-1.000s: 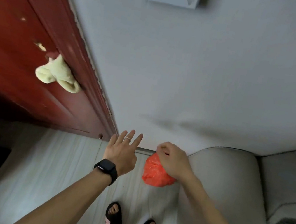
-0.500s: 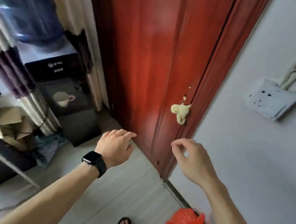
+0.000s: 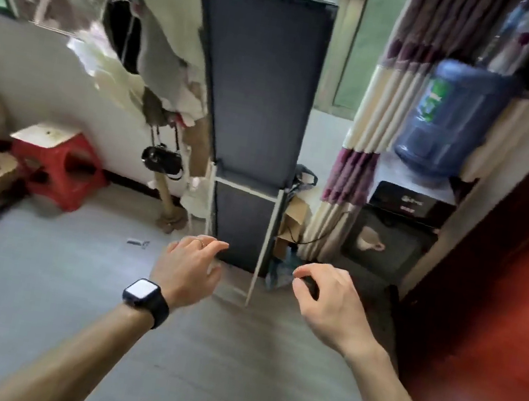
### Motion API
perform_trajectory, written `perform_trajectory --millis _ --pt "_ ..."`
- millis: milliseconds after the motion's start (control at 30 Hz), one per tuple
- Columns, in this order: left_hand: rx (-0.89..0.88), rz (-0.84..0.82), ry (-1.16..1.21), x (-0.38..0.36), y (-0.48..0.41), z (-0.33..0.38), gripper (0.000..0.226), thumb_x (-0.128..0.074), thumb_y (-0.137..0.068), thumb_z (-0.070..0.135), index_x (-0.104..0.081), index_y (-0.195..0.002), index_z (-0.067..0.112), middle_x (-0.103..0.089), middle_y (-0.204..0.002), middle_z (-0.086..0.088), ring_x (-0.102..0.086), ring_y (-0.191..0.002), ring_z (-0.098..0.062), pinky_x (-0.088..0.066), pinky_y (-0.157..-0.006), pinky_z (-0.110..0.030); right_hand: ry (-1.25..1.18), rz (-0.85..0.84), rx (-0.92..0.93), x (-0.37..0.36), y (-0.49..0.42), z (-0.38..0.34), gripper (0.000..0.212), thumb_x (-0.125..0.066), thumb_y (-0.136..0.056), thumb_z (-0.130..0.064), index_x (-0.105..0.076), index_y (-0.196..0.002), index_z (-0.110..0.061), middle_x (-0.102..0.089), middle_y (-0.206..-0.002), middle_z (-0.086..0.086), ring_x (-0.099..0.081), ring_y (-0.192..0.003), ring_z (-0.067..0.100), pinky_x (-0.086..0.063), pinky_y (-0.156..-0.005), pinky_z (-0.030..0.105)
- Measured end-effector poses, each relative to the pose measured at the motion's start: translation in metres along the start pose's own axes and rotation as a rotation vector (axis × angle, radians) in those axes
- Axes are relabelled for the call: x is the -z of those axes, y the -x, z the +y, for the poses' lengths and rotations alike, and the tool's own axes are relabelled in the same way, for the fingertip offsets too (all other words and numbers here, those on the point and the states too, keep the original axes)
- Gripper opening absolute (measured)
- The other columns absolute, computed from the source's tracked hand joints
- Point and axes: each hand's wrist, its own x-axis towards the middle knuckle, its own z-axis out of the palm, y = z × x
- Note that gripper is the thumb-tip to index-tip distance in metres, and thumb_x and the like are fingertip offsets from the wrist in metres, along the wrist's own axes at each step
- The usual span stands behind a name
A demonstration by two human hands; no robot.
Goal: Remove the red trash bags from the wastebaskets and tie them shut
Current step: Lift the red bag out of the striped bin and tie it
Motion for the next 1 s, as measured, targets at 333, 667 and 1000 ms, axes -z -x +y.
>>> perform_trajectory --millis 333,667,1000 --pt "0.572 0.089 -0.104 0.078 0.123 -0.300 0.050 -0.043 -0.086 0.044 -0.053 -0.134 0.034 -0.061 -0.132 0.007 -0.058 -0.116 -0.020 -0.047 -0.091 -0.036 -0.023 -0.340 0.492 -0.200 -0.135 -0.277 0.023 -0.054 -0.094 -0.039 -0.068 -0.110 -0.029 -0.066 -0.119 -0.007 -0.054 -0.117 0.019 -0.046 -0.101 0.036" --pt "0.989 0.144 -0.139 0.123 0.227 -0.485 0.051 -0.039 -0.086 0.043 -0.053 -0.133 0.033 -0.057 -0.136 0.008 -0.054 -0.121 -0.020 -0.042 -0.095 -0.034 -0.052 -0.562 0.817 -0.358 -0.181 -0.497 0.020 -0.054 -0.096 -0.040 -0.064 -0.113 -0.034 -0.064 -0.123 -0.009 -0.050 -0.118 0.019 -0.043 -0.097 0.033" --pt "1.365 0.266 -0.180 0.163 0.298 -0.675 0.046 -0.045 -0.088 0.041 -0.056 -0.131 0.030 -0.058 -0.134 0.007 -0.056 -0.118 -0.022 -0.043 -0.096 -0.035 -0.110 -0.708 1.161 -0.525 -0.241 -0.737 0.021 -0.053 -0.098 -0.037 -0.064 -0.115 -0.032 -0.063 -0.125 -0.006 -0.050 -0.118 0.021 -0.040 -0.092 0.029"
